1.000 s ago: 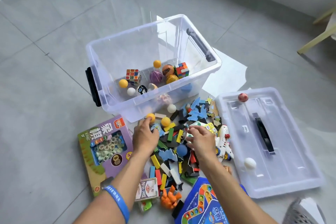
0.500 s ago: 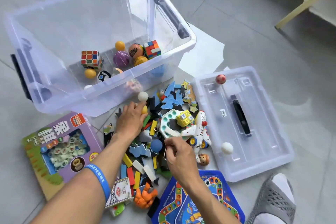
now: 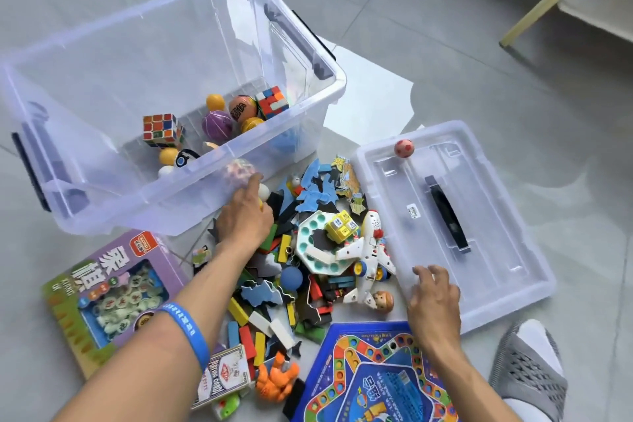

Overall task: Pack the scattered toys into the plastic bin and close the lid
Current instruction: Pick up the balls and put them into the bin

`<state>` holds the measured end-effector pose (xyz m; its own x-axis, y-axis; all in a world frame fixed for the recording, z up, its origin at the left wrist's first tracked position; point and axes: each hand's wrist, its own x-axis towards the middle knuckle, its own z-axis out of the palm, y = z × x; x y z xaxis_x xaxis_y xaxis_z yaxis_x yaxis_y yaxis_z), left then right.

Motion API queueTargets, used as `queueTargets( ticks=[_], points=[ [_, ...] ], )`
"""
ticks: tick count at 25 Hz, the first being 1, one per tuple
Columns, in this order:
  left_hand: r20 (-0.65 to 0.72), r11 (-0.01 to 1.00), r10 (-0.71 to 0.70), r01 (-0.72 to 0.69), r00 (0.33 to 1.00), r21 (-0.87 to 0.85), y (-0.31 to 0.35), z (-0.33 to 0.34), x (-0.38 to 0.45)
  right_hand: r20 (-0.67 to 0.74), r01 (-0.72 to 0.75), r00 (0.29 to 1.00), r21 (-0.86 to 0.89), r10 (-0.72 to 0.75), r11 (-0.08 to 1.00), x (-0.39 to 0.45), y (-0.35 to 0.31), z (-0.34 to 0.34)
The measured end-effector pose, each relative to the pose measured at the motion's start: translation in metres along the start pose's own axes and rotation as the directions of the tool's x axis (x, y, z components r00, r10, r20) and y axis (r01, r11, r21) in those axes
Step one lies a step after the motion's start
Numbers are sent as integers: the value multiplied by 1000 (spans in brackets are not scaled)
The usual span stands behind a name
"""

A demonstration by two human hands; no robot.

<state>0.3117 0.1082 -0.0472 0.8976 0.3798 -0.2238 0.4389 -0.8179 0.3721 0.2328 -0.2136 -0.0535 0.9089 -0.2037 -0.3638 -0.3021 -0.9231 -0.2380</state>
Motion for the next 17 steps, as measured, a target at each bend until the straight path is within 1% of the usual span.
queueTargets(
  ticks=[2, 3, 6, 8, 9, 10, 11, 12, 13, 14, 15, 16, 17],
  points=[
    [147, 991, -25, 5, 989, 133, 6, 0, 11, -42, 5, 999, 95, -1, 995, 1, 2, -1],
    [180, 986, -51, 21, 982, 165, 8, 3, 14, -51, 14, 999, 158, -5, 987, -2, 0, -2],
    [175, 980, -77, 43, 982, 192, 11, 12, 17, -119, 54, 993, 343, -13, 938, -18, -19, -6],
    [143, 983, -85, 59, 986, 173, 11, 11, 13, -144, 62, 990, 476, 8, 877, -31, -37, -10],
    [121, 989, -85, 68, 989, 134, 10, 8, 11, -122, 33, 992, 546, 41, 837, -35, -46, -12],
    [115, 995, -95, 90, 989, 48, 10, 3, 7, -63, -35, 994, 617, 94, 786, -37, -55, -13],
    [141, 984, -107, 125, 984, -127, 11, -5, 1, 33, -132, 988, 703, 153, 699, -36, -65, -13],
    [214, 907, -109, 185, 971, -378, 14, -16, -10, 176, -258, 964, 797, 198, 546, -35, -77, -15],
    [332, 726, -71, 277, 941, -629, 19, -29, -25, 352, -394, 918, 858, 181, 331, -34, -91, -18],
    [440, 540, 29, 357, 897, -763, 25, -42, -43, 500, -510, 860, 850, 99, 133, -34, -105, -25],
    [501, 462, 161, 384, 850, -800, 34, -54, -65, 574, -574, 819, 818, -7, 29, -36, -117, -33],
    [532, 462, 275, 375, 800, -803, 43, -65, -87, 589, -592, 800, 806, -119, 5, -39, -126, -38],
    [548, 471, 357, 361, 756, -805, 51, -76, -108, 568, -579, 793, 815, -218, 19, -45, -131, -46]
  ],
)
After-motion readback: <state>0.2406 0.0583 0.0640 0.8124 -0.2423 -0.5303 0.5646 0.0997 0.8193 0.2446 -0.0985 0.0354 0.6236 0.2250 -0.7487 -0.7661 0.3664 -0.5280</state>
